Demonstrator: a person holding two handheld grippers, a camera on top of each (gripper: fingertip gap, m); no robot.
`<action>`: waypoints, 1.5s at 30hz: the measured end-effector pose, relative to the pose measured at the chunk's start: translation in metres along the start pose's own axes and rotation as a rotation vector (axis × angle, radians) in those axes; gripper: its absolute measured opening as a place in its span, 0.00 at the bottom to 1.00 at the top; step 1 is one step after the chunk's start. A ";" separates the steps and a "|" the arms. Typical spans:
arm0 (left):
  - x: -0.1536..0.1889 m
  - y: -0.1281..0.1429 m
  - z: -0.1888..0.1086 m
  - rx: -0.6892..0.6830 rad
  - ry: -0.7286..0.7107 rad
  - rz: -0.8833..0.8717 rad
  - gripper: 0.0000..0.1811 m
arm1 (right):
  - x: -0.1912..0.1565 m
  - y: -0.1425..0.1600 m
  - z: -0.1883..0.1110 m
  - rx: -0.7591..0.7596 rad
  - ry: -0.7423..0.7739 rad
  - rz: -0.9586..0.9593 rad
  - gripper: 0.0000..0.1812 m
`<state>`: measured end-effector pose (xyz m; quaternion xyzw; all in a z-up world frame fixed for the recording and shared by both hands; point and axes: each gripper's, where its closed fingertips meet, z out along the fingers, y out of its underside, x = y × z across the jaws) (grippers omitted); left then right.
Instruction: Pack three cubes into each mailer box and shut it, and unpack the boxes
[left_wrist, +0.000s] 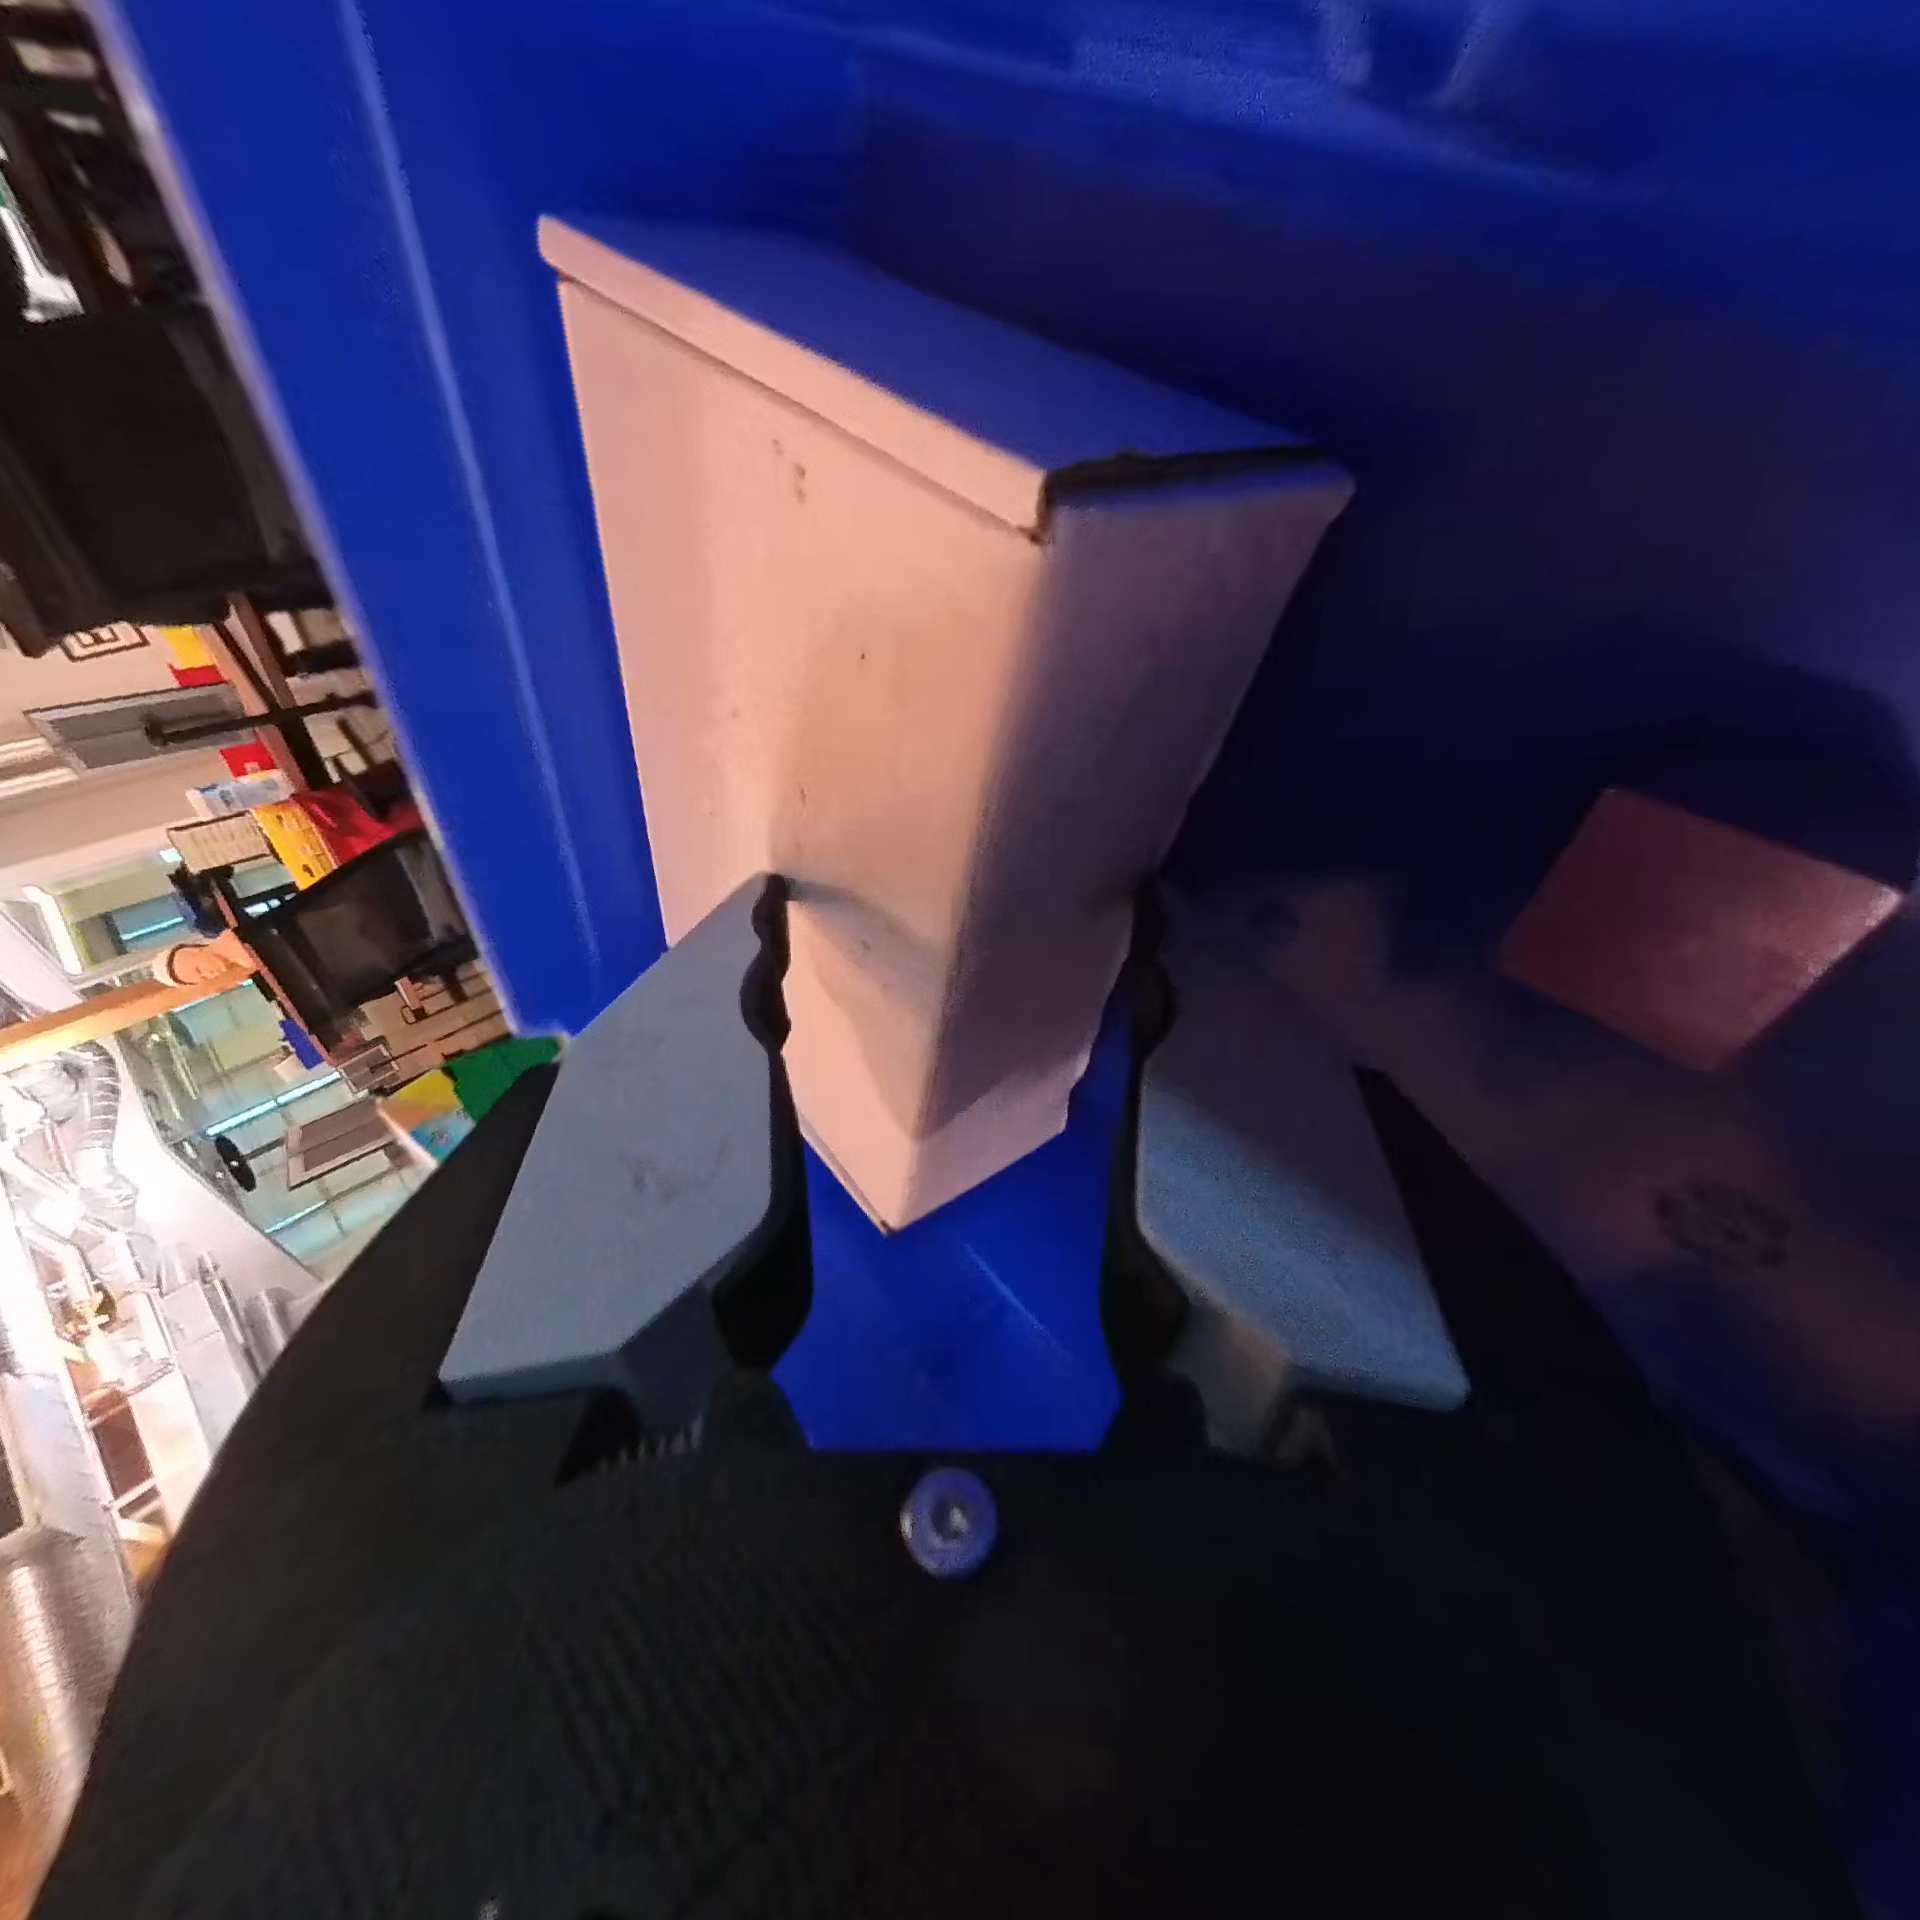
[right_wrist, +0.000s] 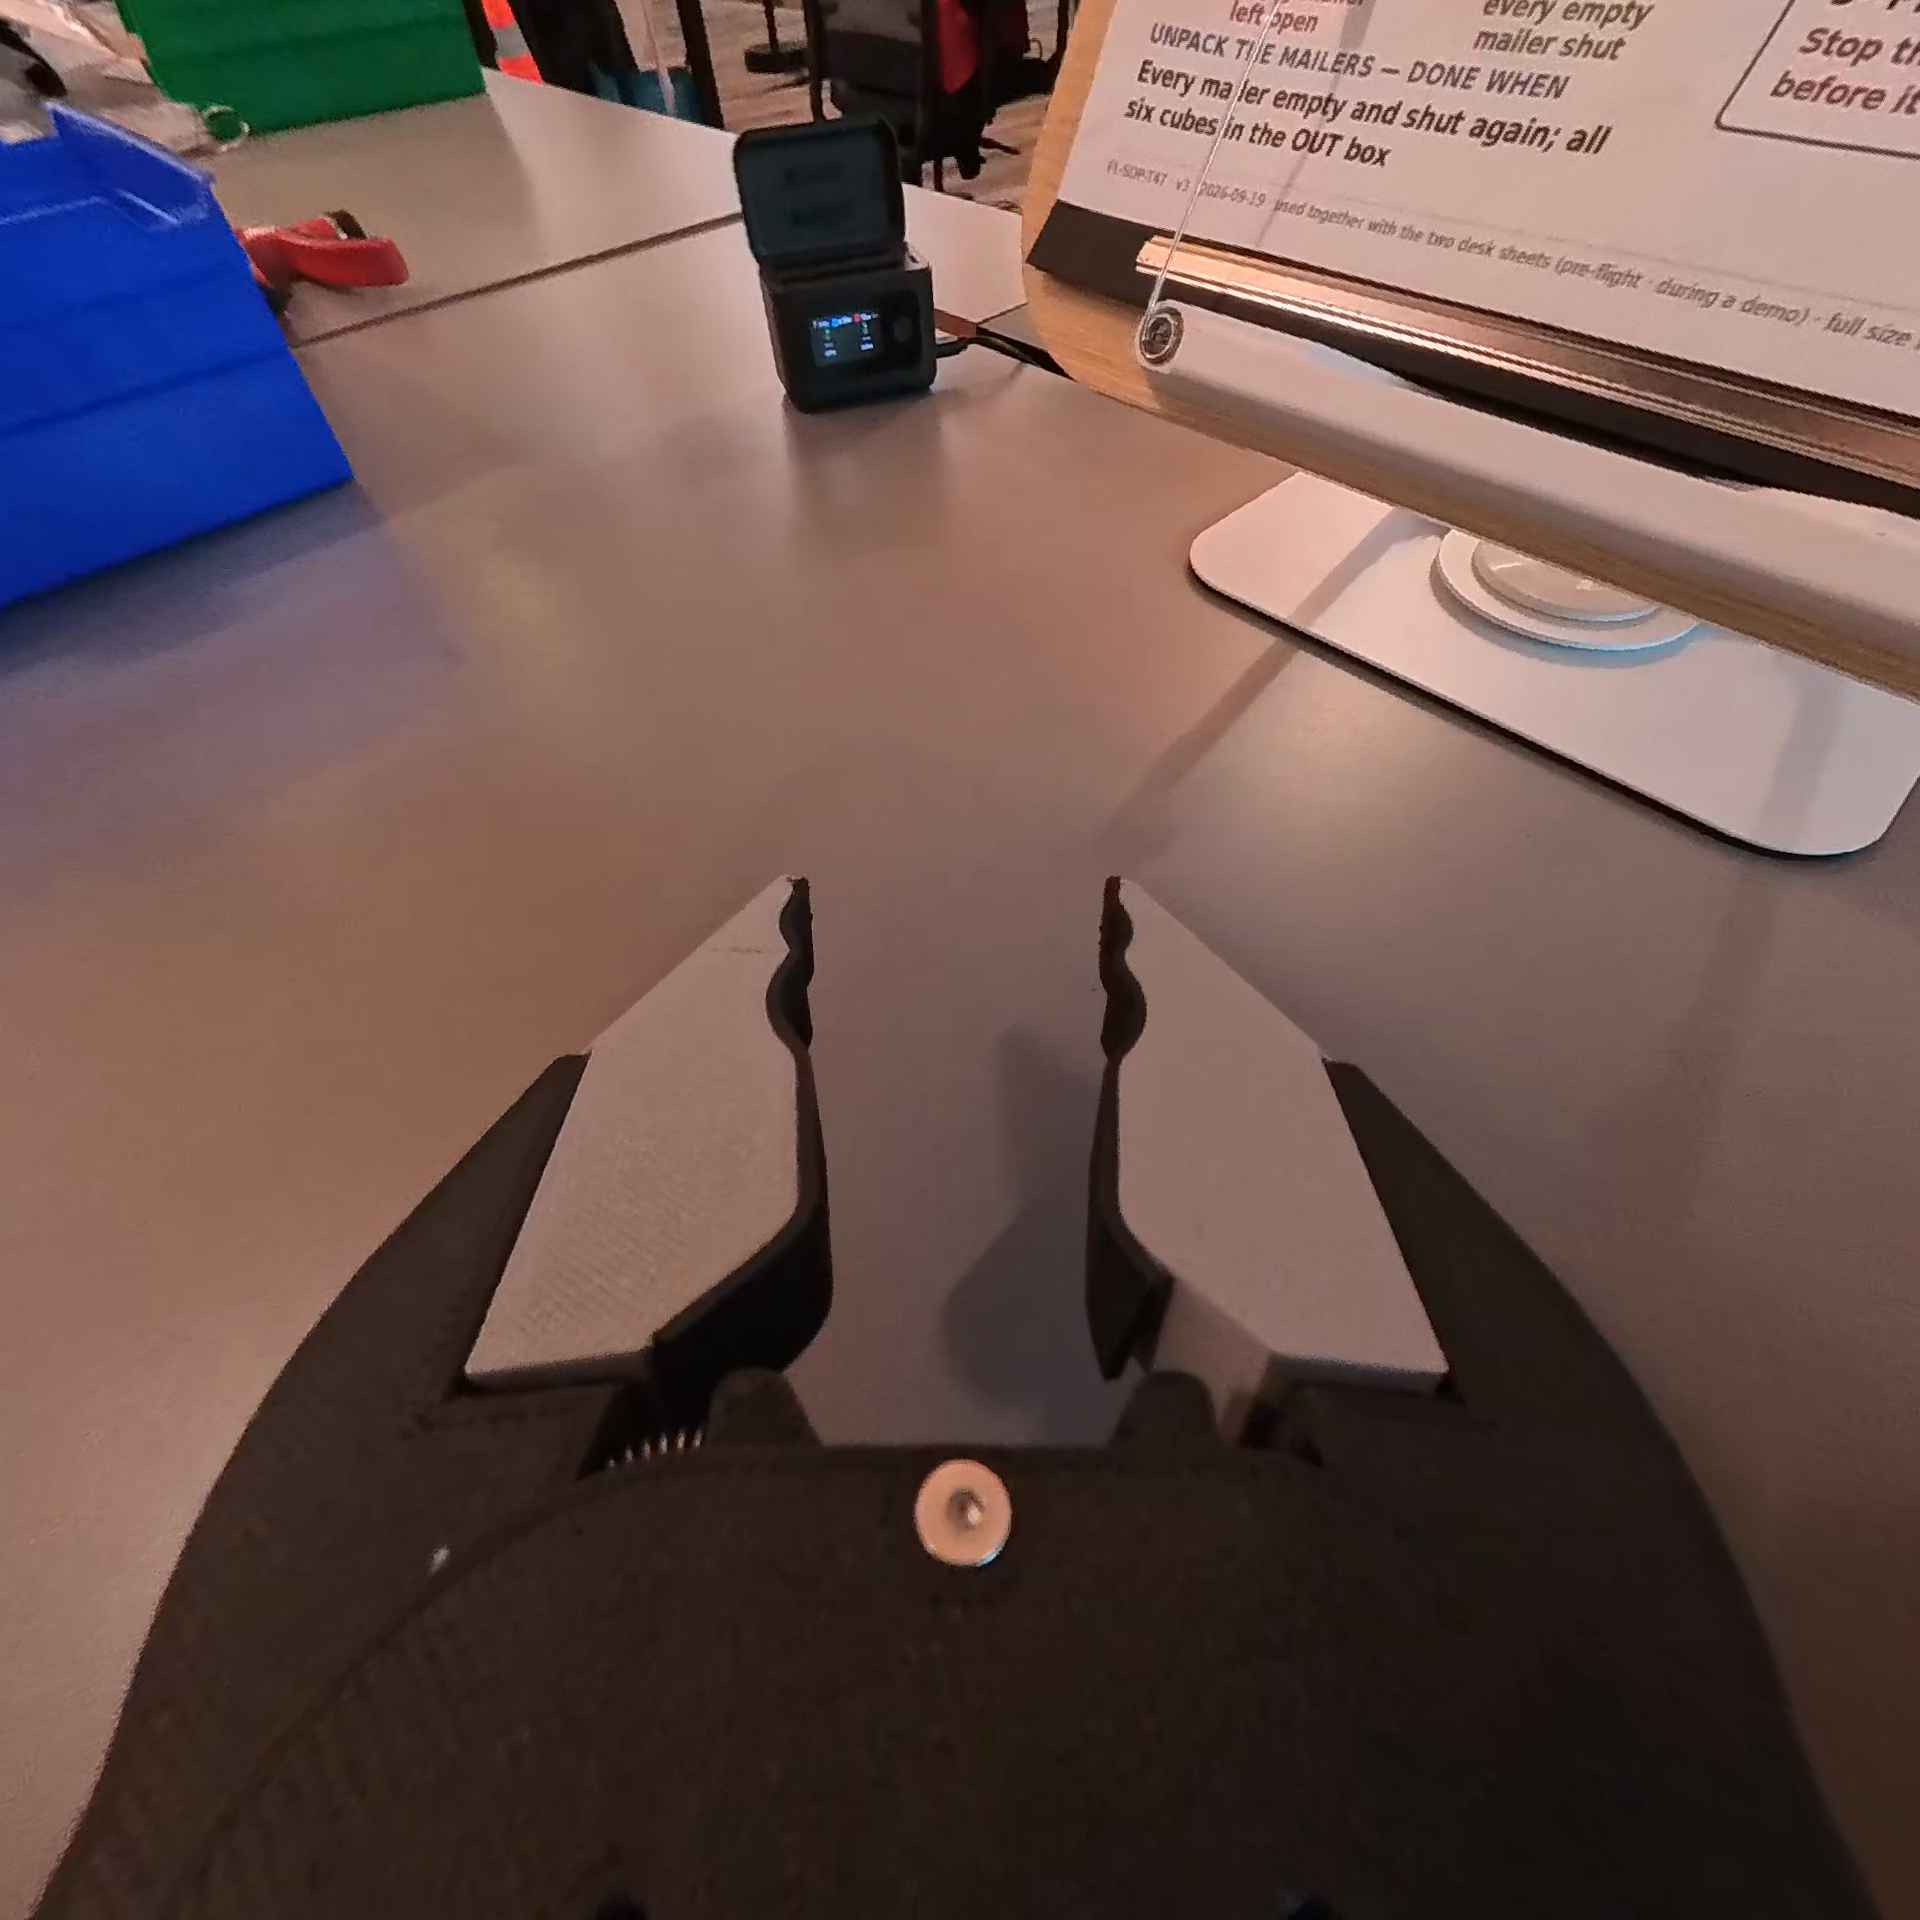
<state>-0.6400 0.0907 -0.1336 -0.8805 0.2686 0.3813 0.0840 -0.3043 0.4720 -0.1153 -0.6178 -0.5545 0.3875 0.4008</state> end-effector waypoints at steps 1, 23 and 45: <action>-0.005 0.001 -0.006 0.001 -0.012 -0.013 0.36 | -0.001 0.000 0.000 0.002 0.000 -0.001 0.29; -0.027 -0.230 -0.176 0.336 -0.121 0.316 0.35 | -0.085 -0.008 -0.009 0.090 -0.292 -0.269 0.40; 0.036 -0.352 -0.117 0.508 0.544 0.069 0.15 | -0.115 0.008 -0.012 0.068 -0.295 -0.509 0.52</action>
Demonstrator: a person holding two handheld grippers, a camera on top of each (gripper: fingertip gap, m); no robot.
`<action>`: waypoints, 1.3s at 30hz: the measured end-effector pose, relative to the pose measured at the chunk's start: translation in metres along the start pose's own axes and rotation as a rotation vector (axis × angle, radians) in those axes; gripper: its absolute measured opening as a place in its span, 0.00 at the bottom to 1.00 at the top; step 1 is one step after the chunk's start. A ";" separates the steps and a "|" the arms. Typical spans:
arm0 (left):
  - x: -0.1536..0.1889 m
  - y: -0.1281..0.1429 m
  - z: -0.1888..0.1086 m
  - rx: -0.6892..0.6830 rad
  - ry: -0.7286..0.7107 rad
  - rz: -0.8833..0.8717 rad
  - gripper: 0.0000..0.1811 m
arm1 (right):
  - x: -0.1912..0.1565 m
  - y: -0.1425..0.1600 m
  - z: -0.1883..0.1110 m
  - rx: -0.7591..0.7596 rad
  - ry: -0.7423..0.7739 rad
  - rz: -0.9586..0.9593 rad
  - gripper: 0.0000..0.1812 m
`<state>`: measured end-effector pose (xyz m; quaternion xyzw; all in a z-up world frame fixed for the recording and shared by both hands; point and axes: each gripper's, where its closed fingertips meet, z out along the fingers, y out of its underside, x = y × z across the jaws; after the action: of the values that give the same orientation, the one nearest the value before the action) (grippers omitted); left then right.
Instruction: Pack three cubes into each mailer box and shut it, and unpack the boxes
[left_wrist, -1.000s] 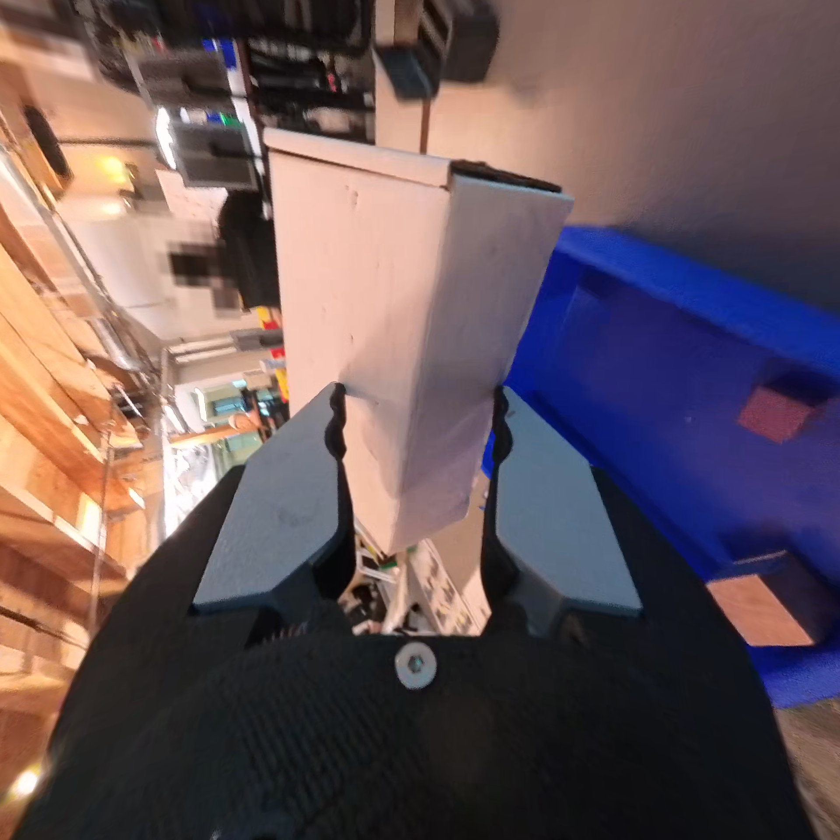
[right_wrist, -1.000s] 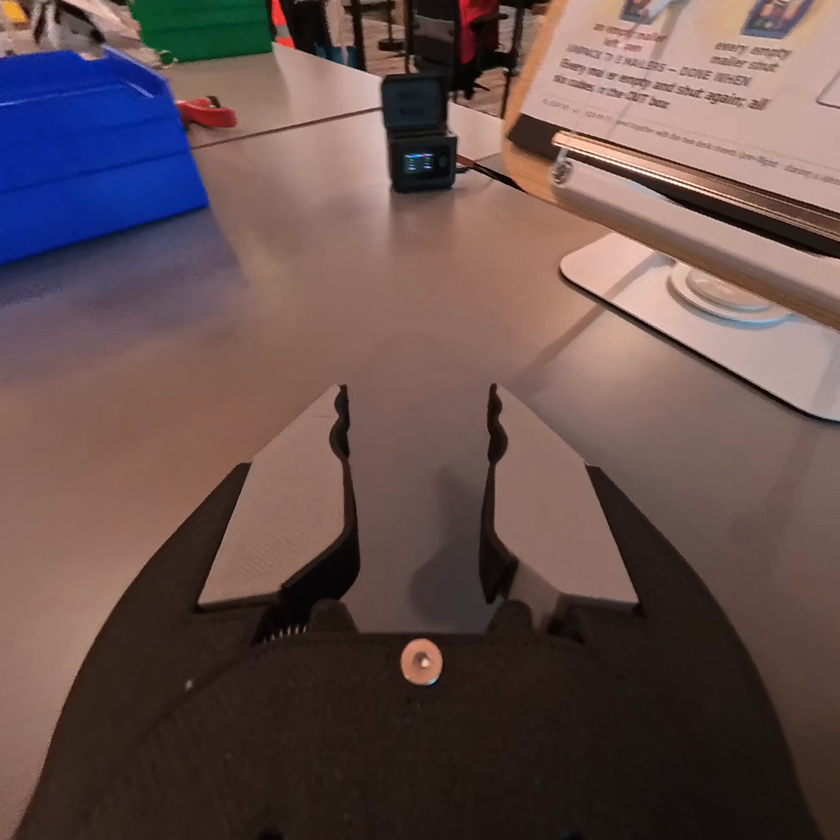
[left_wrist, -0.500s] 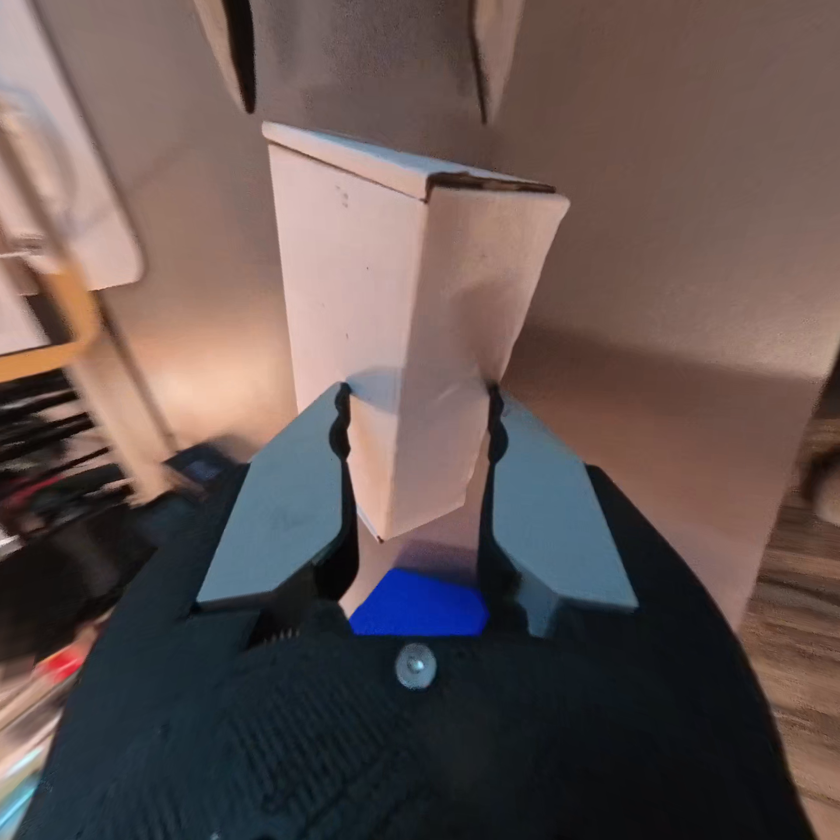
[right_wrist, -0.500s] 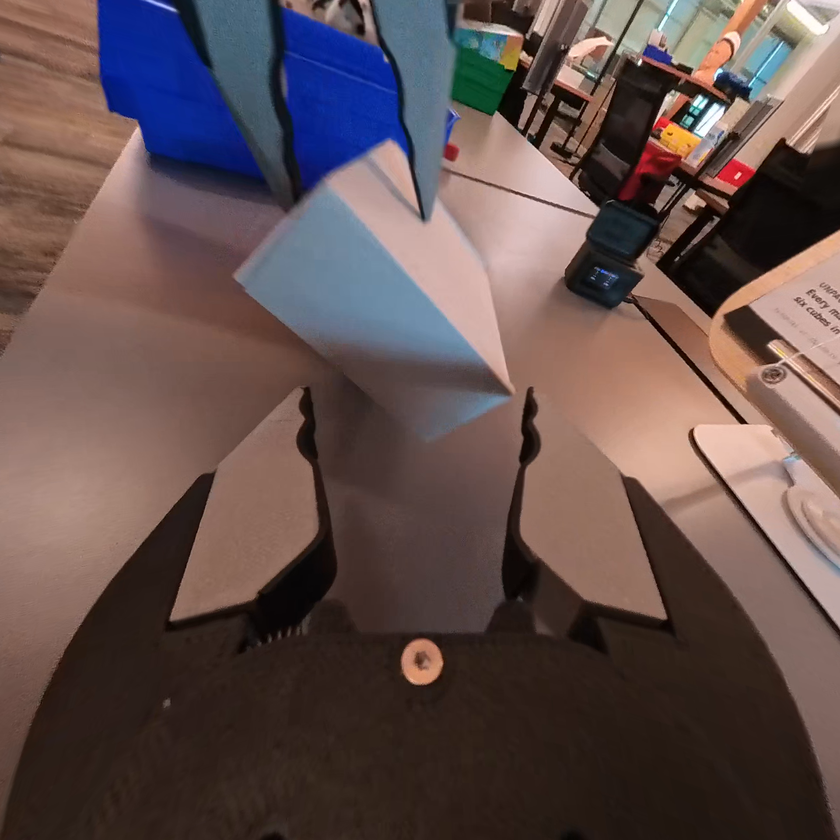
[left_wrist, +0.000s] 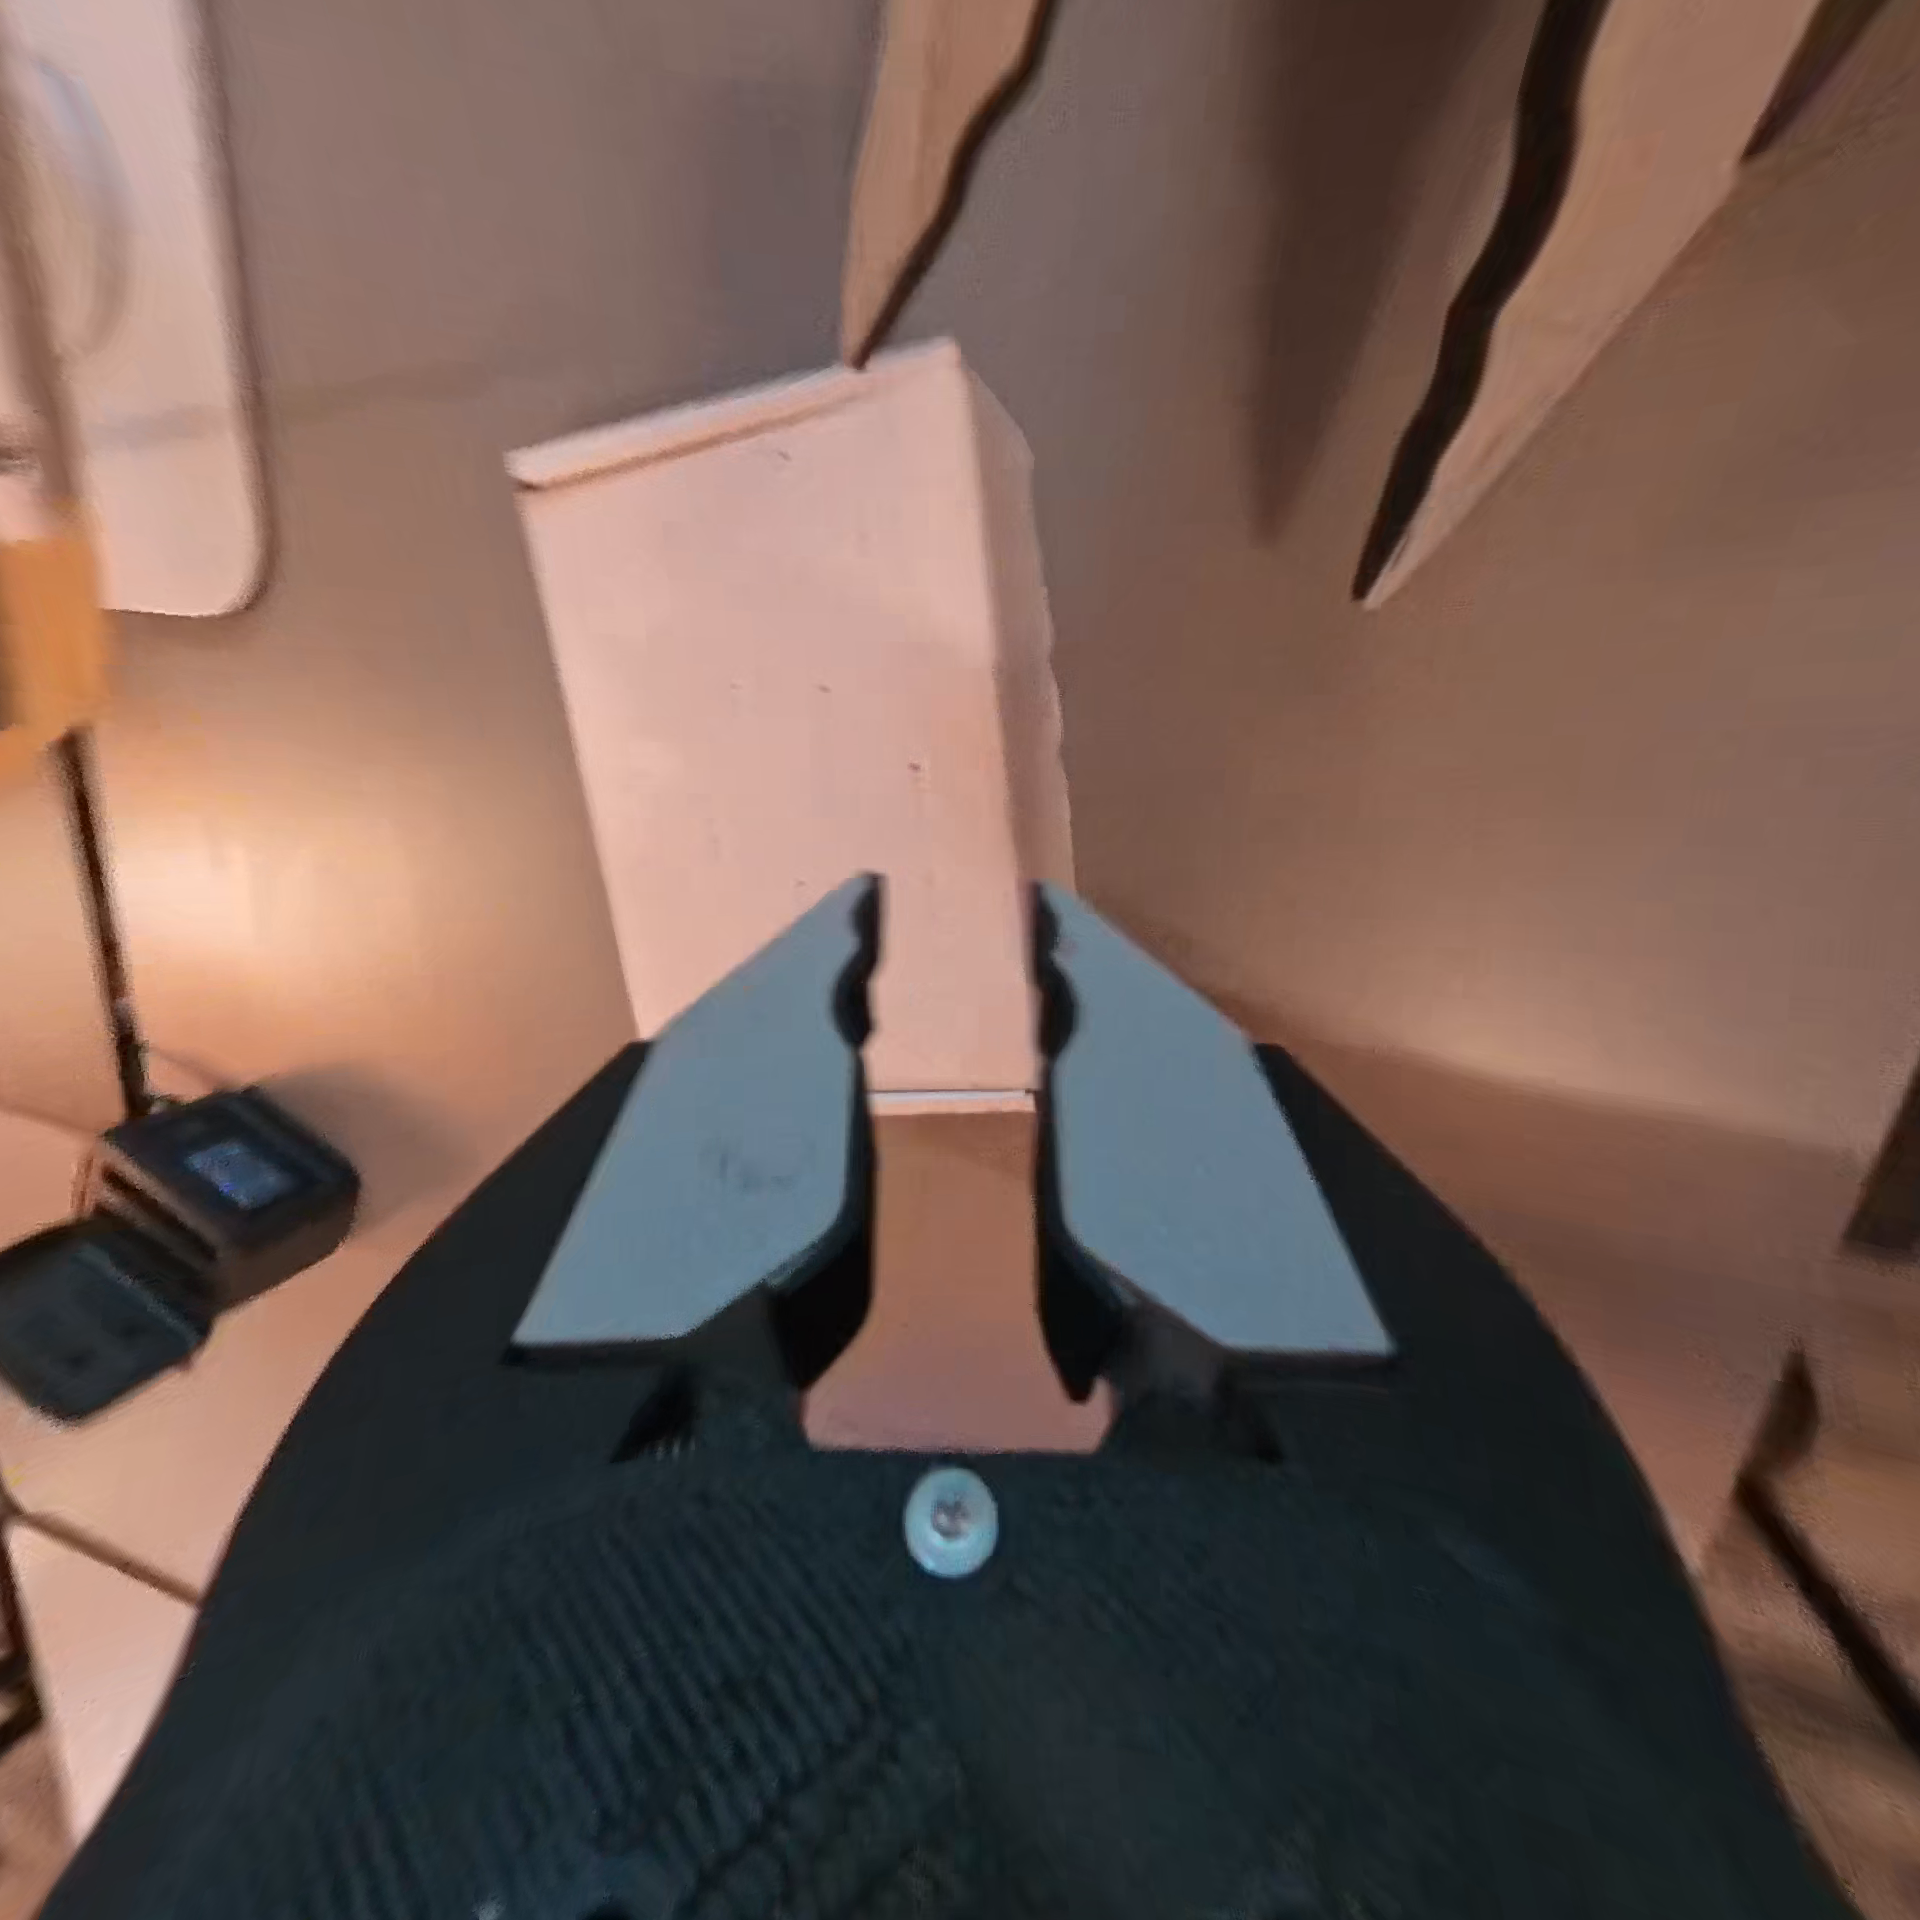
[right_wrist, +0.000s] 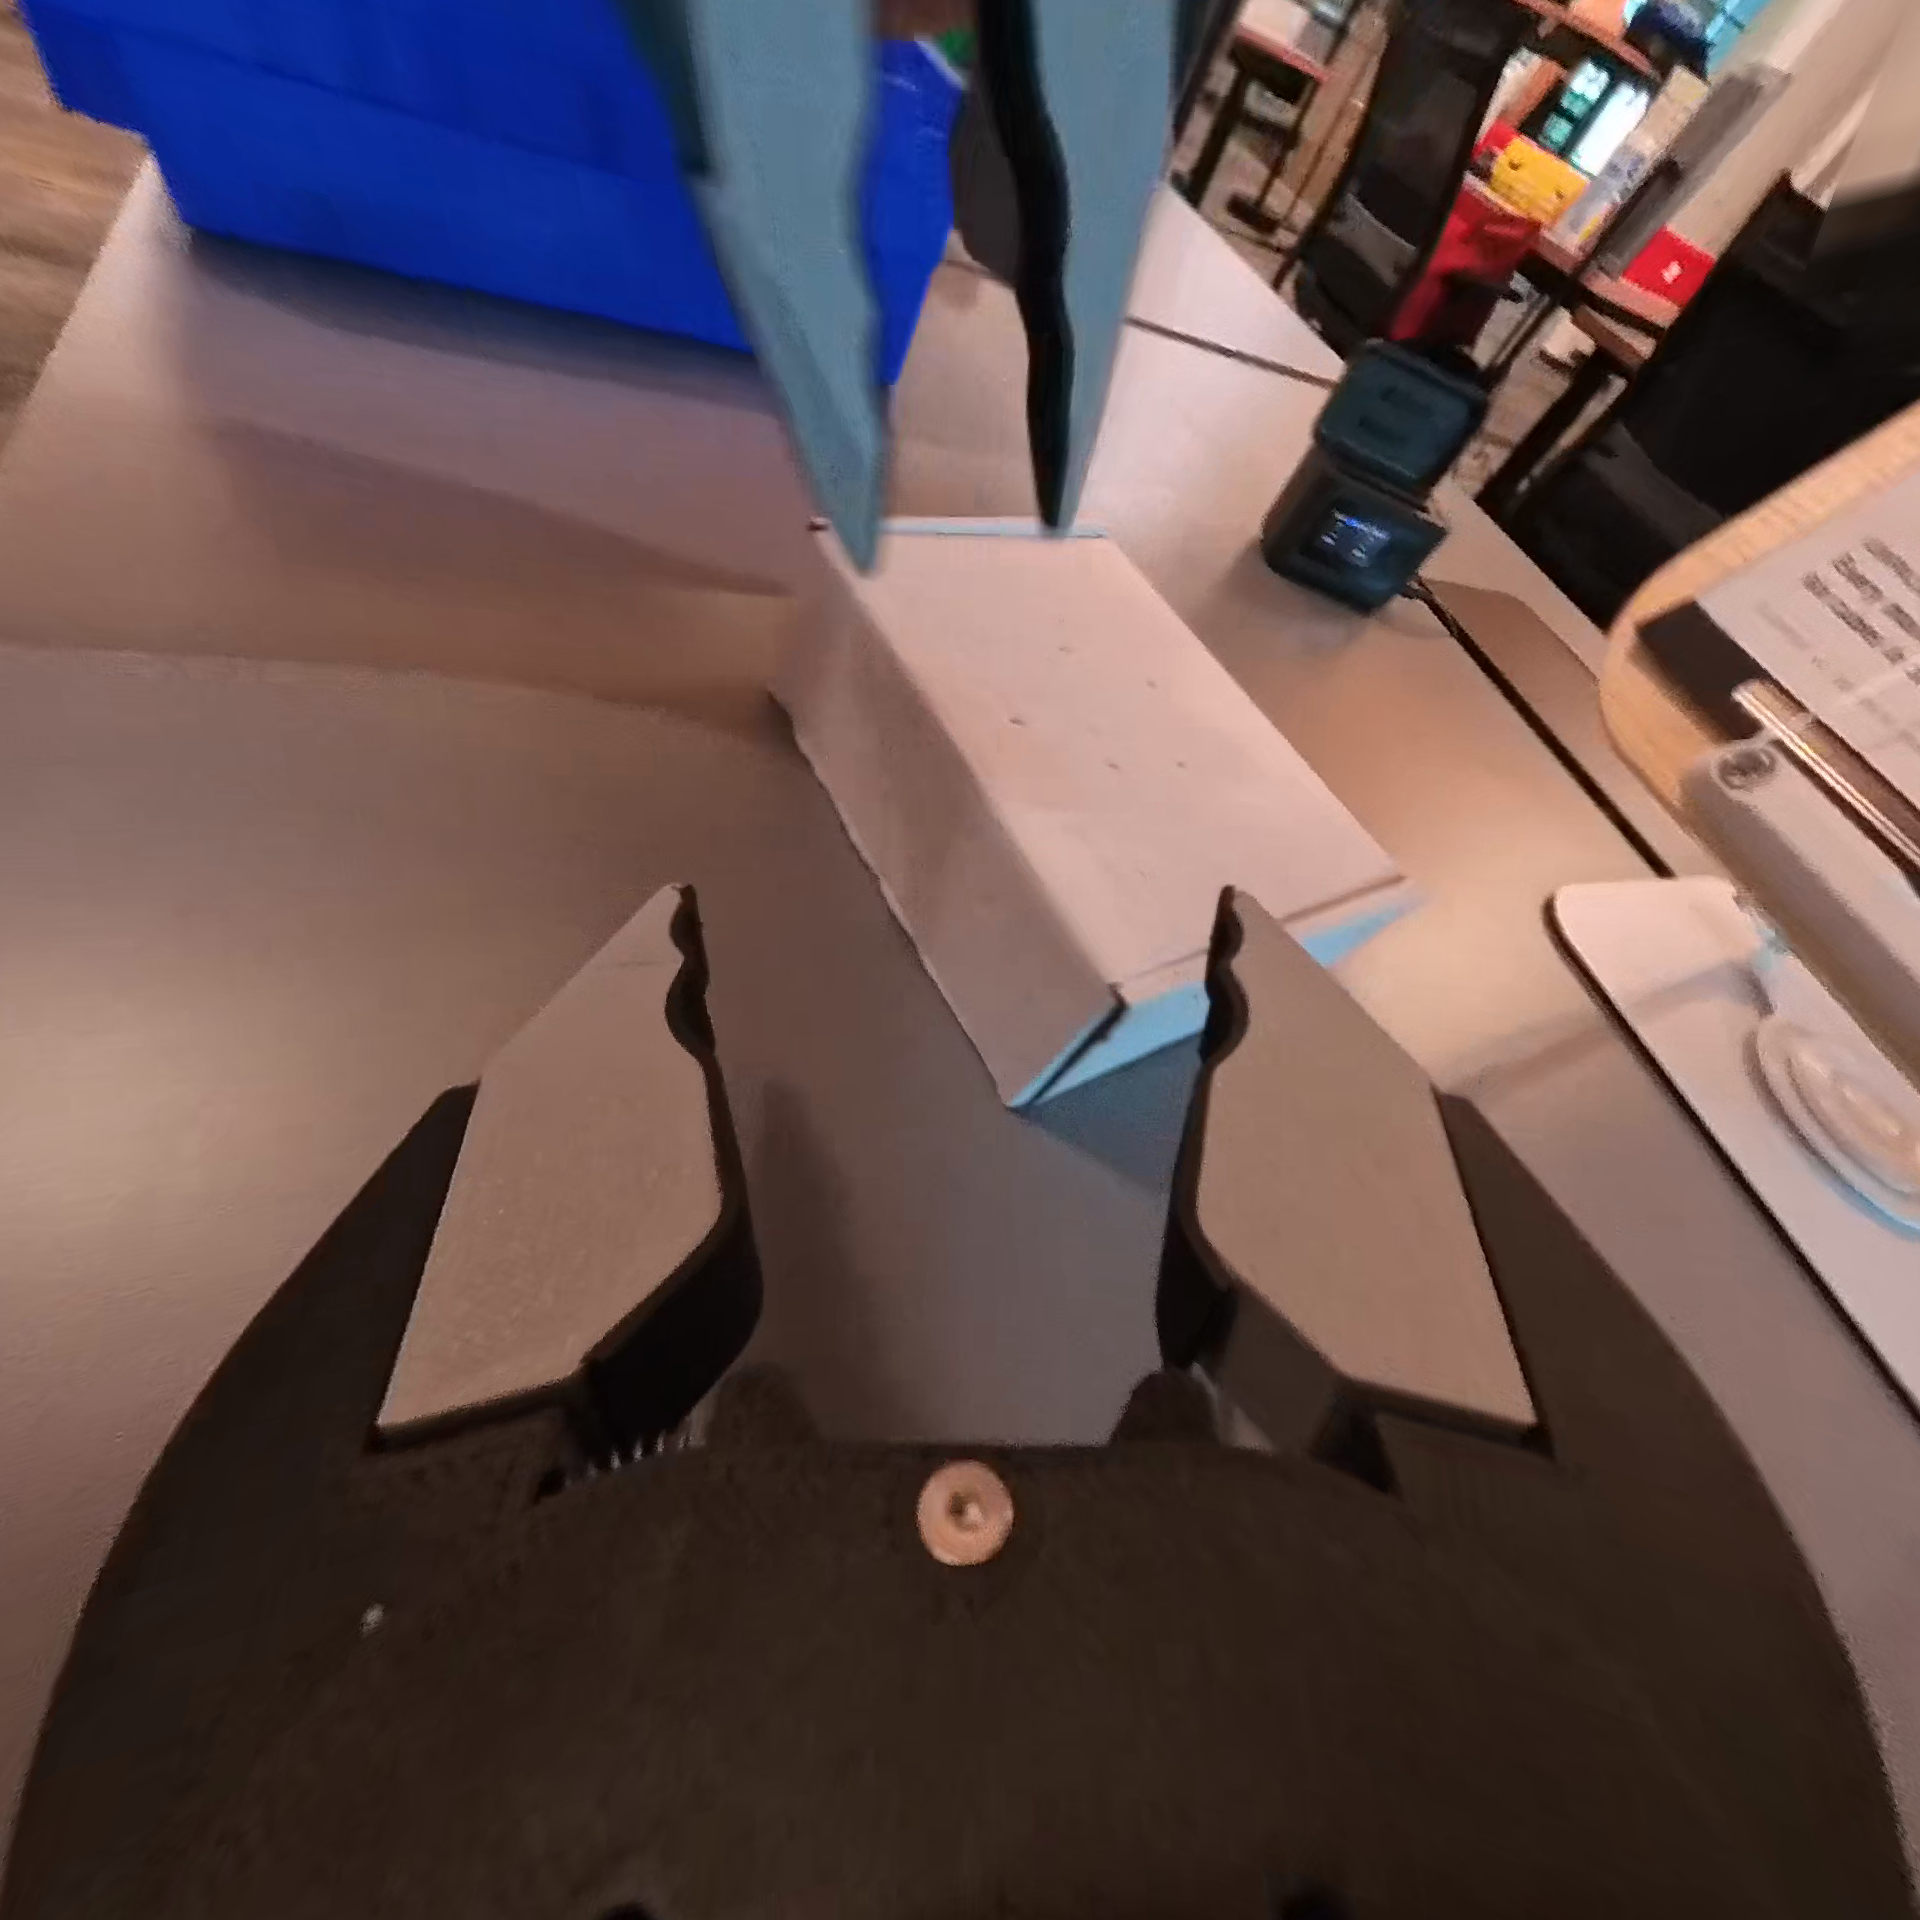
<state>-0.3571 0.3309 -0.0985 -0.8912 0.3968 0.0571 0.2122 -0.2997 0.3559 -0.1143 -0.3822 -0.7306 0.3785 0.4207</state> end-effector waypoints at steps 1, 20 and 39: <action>-0.004 -0.003 -0.009 0.076 -0.070 -0.086 0.27 | 0.006 0.000 -0.003 0.003 0.007 0.031 0.50; 0.003 0.124 0.032 -0.001 -0.537 -0.613 0.00 | 0.034 0.067 0.000 -0.338 0.027 0.084 0.00; 0.011 0.022 -0.010 0.363 -0.300 -0.442 0.00 | 0.056 -0.036 -0.069 0.266 0.007 0.148 0.00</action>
<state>-0.3667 0.3063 -0.0997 -0.8850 0.1616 0.0687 0.4312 -0.2660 0.4058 -0.0403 -0.3770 -0.6423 0.5008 0.4410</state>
